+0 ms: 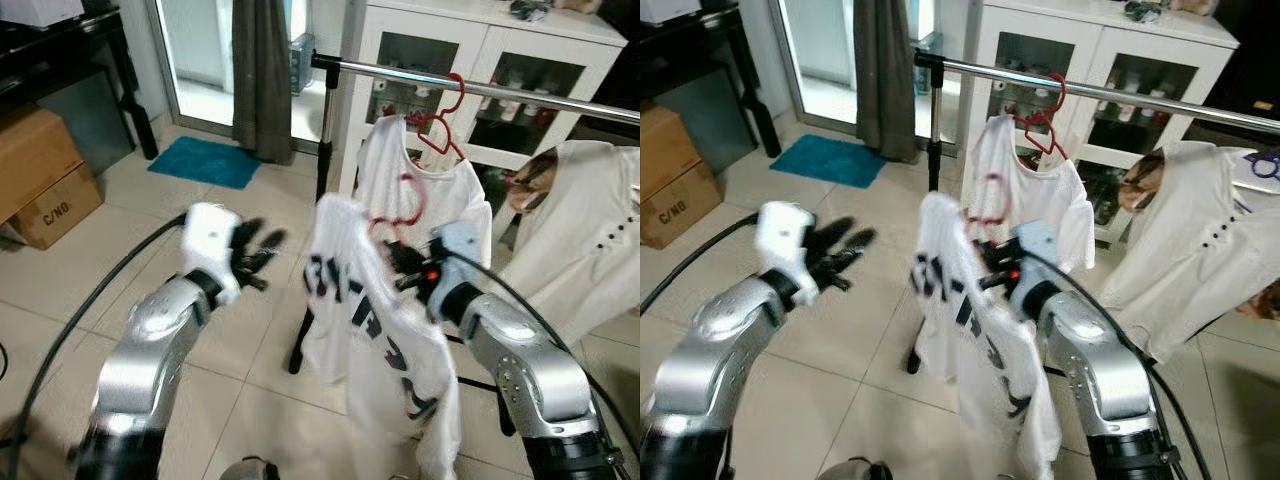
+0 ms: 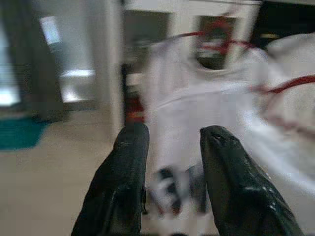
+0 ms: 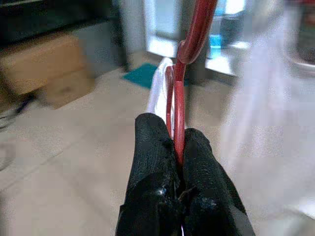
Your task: Hang hanger
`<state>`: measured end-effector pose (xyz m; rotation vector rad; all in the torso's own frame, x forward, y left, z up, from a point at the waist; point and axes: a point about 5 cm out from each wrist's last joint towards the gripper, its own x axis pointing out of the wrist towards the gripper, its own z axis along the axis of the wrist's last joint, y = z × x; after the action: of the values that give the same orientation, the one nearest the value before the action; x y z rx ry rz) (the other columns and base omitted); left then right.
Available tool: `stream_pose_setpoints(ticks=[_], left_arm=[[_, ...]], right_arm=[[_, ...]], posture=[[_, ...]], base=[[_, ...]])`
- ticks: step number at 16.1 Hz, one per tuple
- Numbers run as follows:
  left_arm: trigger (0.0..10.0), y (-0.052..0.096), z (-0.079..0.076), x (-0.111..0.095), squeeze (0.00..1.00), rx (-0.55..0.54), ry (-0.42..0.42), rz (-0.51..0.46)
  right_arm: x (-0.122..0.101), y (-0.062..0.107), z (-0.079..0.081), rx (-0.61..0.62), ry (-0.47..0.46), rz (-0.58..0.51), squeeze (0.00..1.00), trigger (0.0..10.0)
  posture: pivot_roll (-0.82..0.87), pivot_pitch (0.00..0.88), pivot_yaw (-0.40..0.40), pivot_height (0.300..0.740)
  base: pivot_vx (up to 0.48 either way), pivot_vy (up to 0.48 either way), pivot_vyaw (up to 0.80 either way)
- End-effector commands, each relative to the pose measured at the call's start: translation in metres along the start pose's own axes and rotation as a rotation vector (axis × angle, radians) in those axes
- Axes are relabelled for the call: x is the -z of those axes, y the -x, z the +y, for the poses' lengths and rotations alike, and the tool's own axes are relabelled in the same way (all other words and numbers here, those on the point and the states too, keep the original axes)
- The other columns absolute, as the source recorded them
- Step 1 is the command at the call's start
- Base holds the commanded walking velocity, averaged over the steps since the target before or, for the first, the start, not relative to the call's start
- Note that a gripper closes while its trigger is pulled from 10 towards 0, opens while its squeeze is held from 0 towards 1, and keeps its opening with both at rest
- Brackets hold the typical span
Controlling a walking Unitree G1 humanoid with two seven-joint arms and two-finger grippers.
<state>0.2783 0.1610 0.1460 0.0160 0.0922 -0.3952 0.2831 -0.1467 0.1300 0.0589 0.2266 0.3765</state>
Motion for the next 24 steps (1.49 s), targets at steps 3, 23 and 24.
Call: stream_pose_setpoints(ticks=[3, 23, 24], left_arm=[[10.0, 0.008, 0.002, 0.009, 0.00, -0.126, -0.022, 0.021], [10.0, -0.003, -0.014, 0.002, 0.00, -0.171, -0.035, -0.009], [10.0, -0.002, -0.016, 0.001, 0.00, -0.164, -0.035, -0.011]], right_arm=[[0.007, 0.009, -0.019, 0.111, -0.040, -0.011, 0.00, 10.0], [0.011, 0.024, -0.027, 0.256, -0.114, -0.040, 0.00, 10.0], [0.010, 0.026, -0.030, 0.281, -0.117, -0.048, 0.00, 10.0]], posture=[[-0.02, 0.000, -0.076, 0.710], [-0.06, 0.000, -0.086, 0.710], [-0.06, 0.000, -0.088, 0.710]], base=[[0.000, 0.000, 0.00], [0.000, -0.202, 0.00], [0.000, 0.000, -0.80]])
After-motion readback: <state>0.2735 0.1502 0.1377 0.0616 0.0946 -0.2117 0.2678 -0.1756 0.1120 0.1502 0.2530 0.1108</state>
